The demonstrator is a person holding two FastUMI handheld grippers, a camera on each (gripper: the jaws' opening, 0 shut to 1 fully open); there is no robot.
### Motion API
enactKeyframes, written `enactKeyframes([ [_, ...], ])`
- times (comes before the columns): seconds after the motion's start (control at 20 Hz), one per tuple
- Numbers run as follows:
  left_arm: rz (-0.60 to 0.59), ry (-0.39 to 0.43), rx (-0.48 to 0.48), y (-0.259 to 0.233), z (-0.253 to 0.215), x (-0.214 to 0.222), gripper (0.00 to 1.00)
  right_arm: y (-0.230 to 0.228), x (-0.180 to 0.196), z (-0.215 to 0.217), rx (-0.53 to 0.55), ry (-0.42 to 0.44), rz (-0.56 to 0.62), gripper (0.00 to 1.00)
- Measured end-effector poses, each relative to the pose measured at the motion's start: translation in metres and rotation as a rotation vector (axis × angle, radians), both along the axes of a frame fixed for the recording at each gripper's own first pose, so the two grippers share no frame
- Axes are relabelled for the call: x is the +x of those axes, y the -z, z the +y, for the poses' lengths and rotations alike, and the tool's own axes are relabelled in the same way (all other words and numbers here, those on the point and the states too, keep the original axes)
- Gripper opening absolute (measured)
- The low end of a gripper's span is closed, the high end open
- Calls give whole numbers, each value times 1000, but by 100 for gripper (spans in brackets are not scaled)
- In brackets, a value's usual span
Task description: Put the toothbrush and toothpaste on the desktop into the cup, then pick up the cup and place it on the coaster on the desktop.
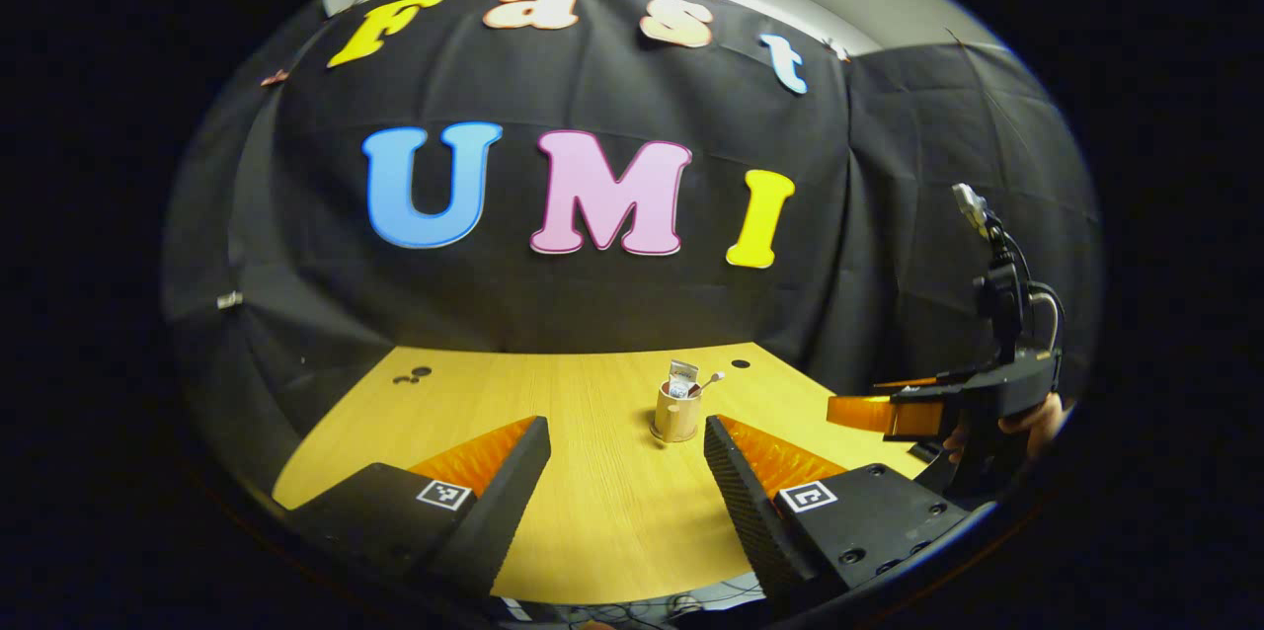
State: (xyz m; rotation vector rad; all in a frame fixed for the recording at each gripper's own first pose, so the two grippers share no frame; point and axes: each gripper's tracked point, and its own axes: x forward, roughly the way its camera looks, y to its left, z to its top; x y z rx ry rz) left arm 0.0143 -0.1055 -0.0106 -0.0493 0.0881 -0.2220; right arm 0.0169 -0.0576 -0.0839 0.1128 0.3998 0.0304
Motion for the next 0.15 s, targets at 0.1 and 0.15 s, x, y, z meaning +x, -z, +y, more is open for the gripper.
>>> enactKeyframes([
  [0.1,-17,-34,-51,-1,15,-11,98,4,-21,5,-2,13,-8,98],
  [0.15,-34,-36,-42,-1,21,-14,98,7,-26,9,3,14,-5,98],
])
